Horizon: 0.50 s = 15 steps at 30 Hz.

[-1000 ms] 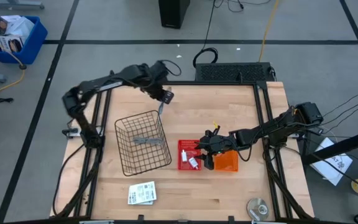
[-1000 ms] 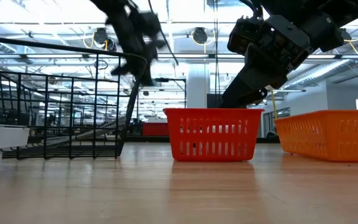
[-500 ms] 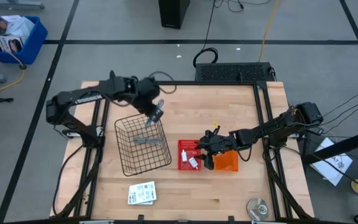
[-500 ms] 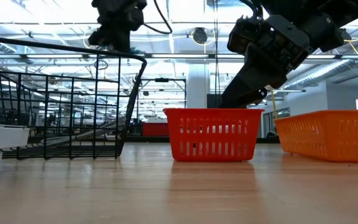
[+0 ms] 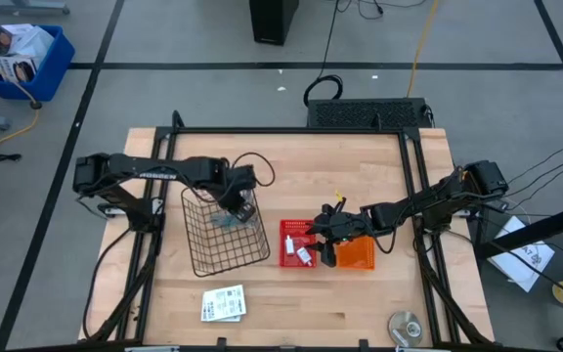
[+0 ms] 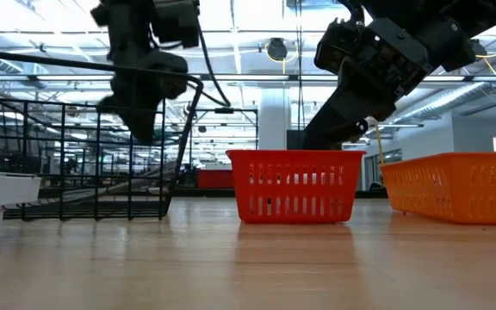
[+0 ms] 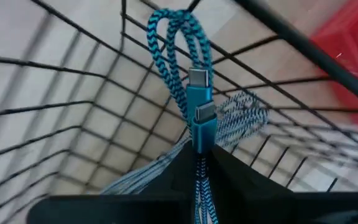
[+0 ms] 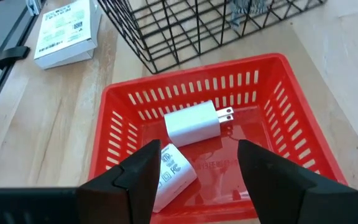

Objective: Pick and place items into bin
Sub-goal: Put the blue USB cable into the black basket

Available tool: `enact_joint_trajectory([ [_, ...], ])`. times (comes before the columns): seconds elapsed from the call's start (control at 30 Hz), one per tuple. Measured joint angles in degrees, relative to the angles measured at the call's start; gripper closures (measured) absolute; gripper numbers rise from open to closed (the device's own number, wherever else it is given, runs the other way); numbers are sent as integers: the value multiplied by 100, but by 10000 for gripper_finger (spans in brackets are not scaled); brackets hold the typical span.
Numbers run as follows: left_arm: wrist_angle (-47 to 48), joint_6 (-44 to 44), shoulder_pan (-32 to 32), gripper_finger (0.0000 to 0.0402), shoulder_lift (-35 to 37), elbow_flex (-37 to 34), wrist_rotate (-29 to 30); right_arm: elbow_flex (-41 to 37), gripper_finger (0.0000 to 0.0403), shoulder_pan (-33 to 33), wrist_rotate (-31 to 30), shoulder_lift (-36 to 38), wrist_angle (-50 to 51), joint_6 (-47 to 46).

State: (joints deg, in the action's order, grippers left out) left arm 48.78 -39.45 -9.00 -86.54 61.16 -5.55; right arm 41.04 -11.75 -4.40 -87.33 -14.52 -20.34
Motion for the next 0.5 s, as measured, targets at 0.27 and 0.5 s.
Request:
enact_joint_trajectory([
  [0.27,-733,198,-163,386,-11,-360,-201,2,197,0,0,0,-109,1],
  [0.5,-1072,496,-198,367,-11,-360,-643,2,197,2,-2,0,-108,50],
])
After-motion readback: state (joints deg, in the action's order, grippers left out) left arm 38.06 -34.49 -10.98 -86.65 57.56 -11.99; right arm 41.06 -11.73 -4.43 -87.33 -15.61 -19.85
